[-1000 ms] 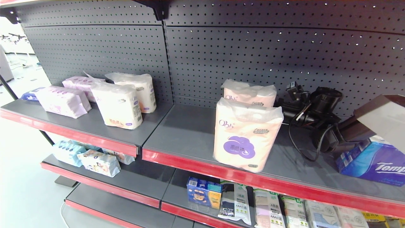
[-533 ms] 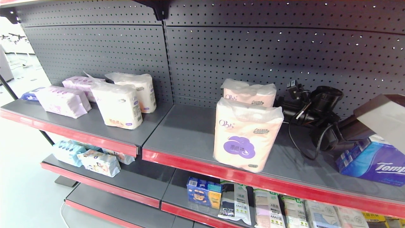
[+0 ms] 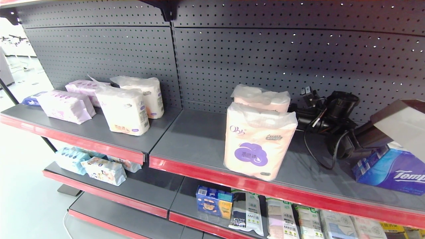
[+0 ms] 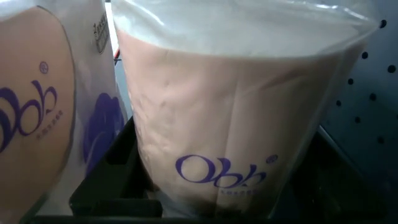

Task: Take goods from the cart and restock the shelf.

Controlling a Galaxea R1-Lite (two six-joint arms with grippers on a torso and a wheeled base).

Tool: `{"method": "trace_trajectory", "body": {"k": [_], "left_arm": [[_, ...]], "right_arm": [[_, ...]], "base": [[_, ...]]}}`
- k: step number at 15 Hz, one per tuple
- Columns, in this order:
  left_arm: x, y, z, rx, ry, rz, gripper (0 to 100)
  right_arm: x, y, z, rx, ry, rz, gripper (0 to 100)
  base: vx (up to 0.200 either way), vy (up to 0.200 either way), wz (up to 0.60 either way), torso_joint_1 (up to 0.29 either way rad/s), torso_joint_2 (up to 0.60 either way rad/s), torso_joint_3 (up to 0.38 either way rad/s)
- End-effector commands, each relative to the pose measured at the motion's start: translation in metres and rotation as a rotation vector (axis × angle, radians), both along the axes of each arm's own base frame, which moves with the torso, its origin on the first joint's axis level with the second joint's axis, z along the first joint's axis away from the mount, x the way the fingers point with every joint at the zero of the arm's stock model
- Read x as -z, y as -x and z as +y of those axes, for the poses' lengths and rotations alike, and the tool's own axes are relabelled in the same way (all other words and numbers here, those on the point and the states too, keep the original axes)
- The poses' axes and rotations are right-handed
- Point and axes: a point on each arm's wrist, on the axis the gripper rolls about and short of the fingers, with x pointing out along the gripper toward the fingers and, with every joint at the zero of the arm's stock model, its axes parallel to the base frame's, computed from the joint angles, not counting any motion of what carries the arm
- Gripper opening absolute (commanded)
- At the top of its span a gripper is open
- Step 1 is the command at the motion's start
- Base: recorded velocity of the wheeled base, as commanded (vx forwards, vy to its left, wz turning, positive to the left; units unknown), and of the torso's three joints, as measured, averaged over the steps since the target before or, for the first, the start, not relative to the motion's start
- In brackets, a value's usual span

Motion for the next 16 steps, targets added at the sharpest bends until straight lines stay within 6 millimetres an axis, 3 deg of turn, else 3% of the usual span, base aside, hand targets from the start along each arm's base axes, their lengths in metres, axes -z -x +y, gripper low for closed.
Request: {"method": "trace_trajectory", "body": {"k": [1,16], "left_arm": [[0.0000,0.0000,0.0000,0.000,0.000,0.000,100],[0.0000,0.0000,0.0000,0.000,0.000,0.000,100]], "right_arm": [[0.0029,-0.0007,0.0012,-0.005,0.000,0.007,0],[0.0013,-0.0042,0.0042,-0.086,0.004,-0.004,0]], "base": [[0.000,0.000,0.00,0.000,0.00,0.000],[0.000,0.000,0.00,0.000,0.00,0.000]]}}
